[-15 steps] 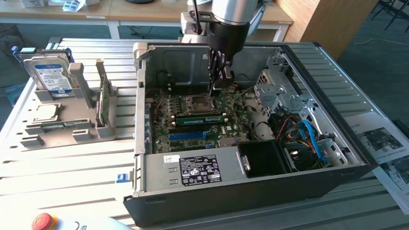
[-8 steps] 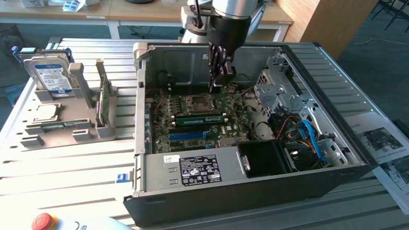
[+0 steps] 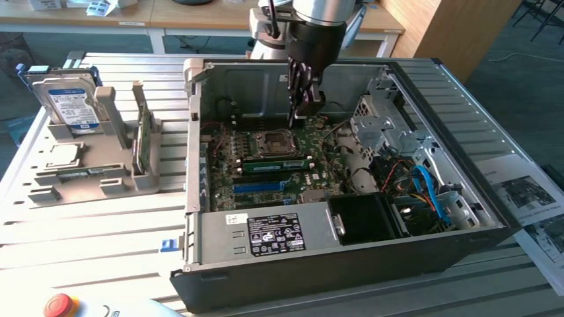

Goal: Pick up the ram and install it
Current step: 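Press down the ram until it locks into place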

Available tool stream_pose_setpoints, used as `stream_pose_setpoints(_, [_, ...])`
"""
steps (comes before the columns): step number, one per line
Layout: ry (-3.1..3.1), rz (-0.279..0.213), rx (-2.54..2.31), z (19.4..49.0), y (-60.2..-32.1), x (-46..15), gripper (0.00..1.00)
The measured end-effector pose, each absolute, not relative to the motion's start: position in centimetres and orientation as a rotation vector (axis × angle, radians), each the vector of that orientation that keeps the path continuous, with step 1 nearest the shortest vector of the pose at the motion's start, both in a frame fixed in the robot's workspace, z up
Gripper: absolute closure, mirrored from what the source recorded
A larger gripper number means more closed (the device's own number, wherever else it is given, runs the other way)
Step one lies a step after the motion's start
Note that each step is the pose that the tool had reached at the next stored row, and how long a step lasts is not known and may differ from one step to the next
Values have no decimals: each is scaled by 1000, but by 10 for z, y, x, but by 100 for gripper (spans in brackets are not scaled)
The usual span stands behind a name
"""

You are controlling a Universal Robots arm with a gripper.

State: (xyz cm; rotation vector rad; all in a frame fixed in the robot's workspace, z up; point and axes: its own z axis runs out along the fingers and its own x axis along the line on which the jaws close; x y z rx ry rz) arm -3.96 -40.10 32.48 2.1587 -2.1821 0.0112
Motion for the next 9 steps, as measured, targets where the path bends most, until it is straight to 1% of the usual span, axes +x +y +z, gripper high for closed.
stream_pose_setpoints(6, [-2182, 11, 2159, 325, -401, -40, 75])
stream_pose_setpoints(7, [-2182, 11, 2159, 325, -401, -40, 76])
stream_pose_setpoints(8, [-2182, 11, 2159, 325, -401, -40, 83])
stream_pose_setpoints(9, [-2182, 11, 2159, 325, -401, -40, 83])
